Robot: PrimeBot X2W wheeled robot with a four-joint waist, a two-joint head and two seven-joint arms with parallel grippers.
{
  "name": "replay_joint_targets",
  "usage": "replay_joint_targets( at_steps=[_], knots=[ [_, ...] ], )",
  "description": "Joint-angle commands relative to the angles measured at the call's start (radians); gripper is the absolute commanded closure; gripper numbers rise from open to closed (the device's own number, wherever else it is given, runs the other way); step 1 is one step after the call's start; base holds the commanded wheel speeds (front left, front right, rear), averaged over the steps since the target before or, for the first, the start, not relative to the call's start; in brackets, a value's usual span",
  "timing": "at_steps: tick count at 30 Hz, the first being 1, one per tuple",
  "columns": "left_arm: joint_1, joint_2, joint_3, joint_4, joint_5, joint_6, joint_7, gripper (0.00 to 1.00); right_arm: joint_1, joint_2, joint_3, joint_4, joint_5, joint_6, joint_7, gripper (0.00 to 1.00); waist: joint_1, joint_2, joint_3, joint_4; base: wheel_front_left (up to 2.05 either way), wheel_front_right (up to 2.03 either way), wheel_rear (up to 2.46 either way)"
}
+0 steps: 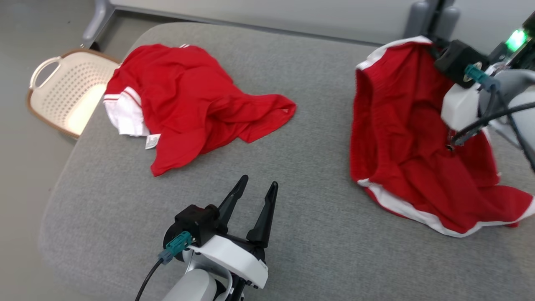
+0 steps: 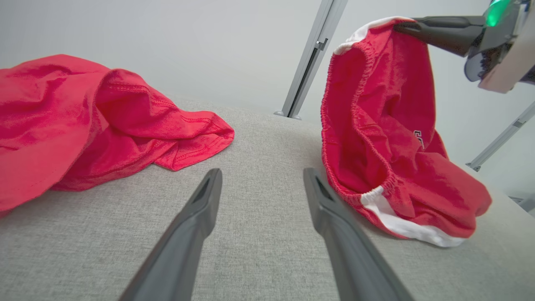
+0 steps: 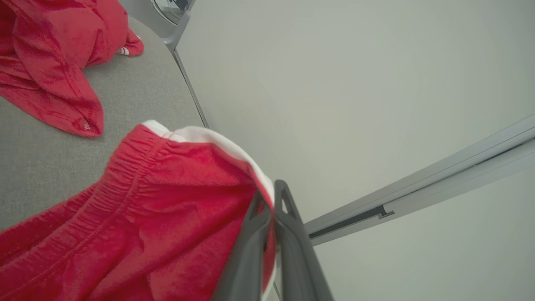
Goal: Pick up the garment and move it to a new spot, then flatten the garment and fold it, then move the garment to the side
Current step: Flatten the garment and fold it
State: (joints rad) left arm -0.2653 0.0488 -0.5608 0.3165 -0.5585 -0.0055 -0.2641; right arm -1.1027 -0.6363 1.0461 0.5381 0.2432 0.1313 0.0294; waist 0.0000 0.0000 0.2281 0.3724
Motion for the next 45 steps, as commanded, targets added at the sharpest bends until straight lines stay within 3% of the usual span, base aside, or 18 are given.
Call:
replay_joint_targets(
  at_steps=[1, 6, 13, 19, 25, 31, 39, 45],
  knots=[
    [-0.023, 0.003, -0.012, -0.01, -0.013, 0.009, 0.0, 0.0, -0.065, -0.004, 0.056, 0.052, 0.0, -0.001, -0.035, 0.0, 0.0, 0.0, 0.048, 0.055, 0.0, 0.0, 0.0],
    [-0.037, 0.003, -0.035, -0.024, -0.032, 0.023, -0.001, 0.0, -0.189, 0.02, 0.169, 0.229, 0.046, -0.001, -0.078, 0.0, 0.0, 0.0, 0.072, 0.078, 0.0, 0.0, 0.0],
    [-0.045, 0.003, -0.027, -0.01, -0.025, 0.033, -0.001, 0.0, -0.188, 0.098, 0.173, 0.398, 0.126, -0.001, -0.102, 0.0, 0.0, 0.0, 0.059, 0.046, 0.0, 0.0, 0.0],
    [-0.052, 0.004, 0.009, -0.006, 0.0, 0.027, -0.001, 0.0, -0.147, 0.145, 0.112, 0.487, 0.221, -0.001, -0.201, 0.0, 0.0, 0.0, 0.02, -0.029, 0.0, 0.0, 0.0],
    [-0.035, 0.004, 0.063, -0.004, 0.034, 0.014, -0.001, 0.0, -0.064, 0.177, -0.012, 0.537, 0.277, -0.001, -0.288, 0.0, 0.0, 0.0, -0.031, -0.128, 0.0, 0.0, 0.0],
    [-0.005, 0.004, 0.117, -0.004, 0.058, -0.001, 0.0, 0.0, 0.093, 0.171, -0.214, 0.421, 0.303, -0.001, -0.295, 0.0, 0.0, 0.0, -0.077, -0.225, 0.0, 0.0, 0.0],
    [0.061, 0.004, 0.154, -0.005, 0.045, -0.014, 0.0, 0.0, 0.455, 0.192, -0.575, 0.161, 0.183, -0.001, -0.294, 0.0, 0.0, 0.0, -0.136, -0.309, 0.0, 0.0, 0.0],
    [0.099, 0.004, 0.178, 0.005, 0.034, -0.02, -0.001, 0.0, 0.739, 0.317, -0.877, -0.062, 0.026, -0.001, -0.294, 0.0, 0.0, 0.0, -0.159, -0.34, 0.0, 0.0, 0.0]
  ],
)
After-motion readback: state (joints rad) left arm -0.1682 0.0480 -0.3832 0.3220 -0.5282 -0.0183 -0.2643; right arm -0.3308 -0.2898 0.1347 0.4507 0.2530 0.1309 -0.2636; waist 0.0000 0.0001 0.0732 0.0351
